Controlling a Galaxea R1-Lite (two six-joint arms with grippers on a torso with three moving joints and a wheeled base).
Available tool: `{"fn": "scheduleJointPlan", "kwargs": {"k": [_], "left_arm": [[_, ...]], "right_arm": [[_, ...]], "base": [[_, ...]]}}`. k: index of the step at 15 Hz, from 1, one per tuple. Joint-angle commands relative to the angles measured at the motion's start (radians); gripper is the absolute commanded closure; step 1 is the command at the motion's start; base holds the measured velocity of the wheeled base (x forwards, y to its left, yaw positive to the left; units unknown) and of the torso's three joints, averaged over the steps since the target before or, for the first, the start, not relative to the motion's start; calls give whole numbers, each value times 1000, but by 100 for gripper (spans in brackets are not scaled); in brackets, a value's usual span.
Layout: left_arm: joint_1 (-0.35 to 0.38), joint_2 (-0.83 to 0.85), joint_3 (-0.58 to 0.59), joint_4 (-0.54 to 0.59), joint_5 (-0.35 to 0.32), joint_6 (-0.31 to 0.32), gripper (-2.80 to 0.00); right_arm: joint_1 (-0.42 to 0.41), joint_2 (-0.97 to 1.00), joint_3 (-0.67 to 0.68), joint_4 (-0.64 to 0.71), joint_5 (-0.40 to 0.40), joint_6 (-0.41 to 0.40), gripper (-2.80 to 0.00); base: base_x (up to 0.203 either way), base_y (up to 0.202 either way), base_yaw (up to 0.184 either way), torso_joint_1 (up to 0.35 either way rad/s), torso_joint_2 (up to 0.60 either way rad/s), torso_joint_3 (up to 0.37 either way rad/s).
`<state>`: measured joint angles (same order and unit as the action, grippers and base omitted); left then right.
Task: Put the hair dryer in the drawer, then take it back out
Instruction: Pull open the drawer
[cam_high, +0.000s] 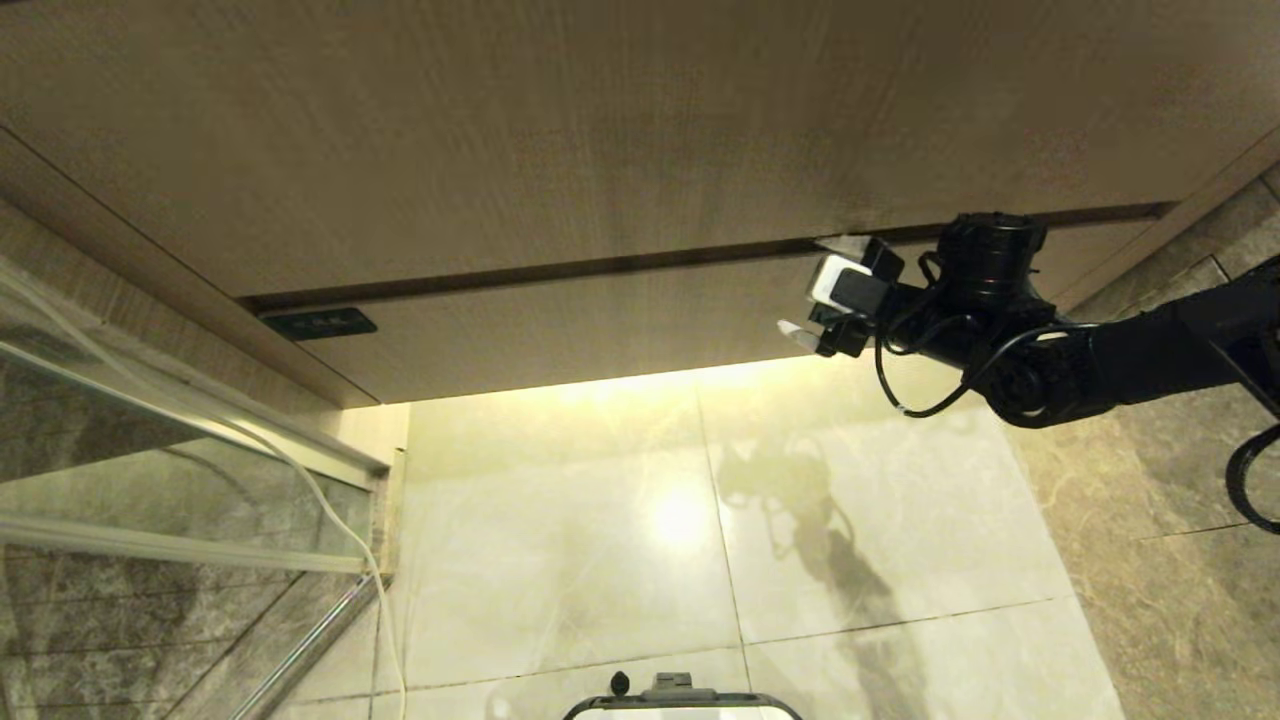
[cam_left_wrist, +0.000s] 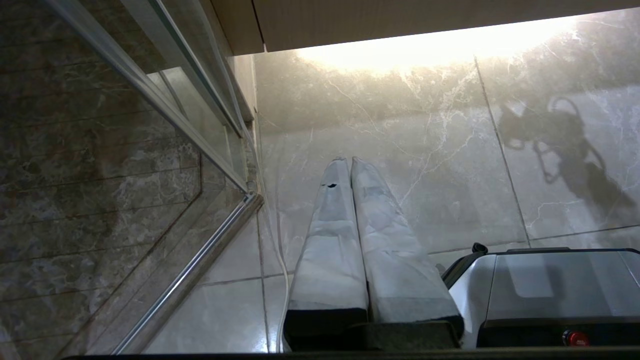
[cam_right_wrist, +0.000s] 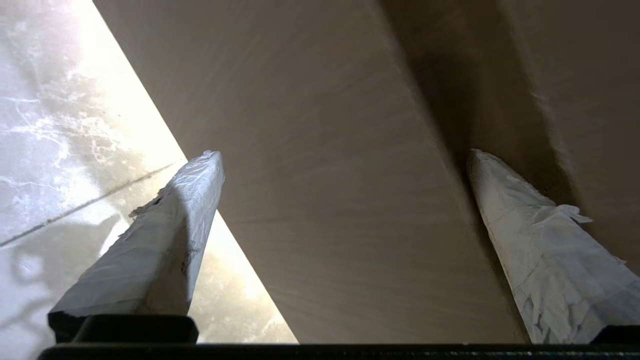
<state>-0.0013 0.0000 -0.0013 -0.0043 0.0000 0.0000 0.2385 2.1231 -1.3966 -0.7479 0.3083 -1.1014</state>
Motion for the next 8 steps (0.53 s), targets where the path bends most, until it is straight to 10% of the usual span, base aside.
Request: {"fn": "scheduleJointPlan", "kwargs": {"k": [1,8], "left_arm": [[0,0,0,0,0,0,0],[0,0,0,0,0,0,0]], "right_arm": [[2,15,2,5,2,-5,-280],[21,34,21,87,-2,-5,-280]], "base": [[0,0,0,0,0,0],[0,0,0,0,0,0]]}}
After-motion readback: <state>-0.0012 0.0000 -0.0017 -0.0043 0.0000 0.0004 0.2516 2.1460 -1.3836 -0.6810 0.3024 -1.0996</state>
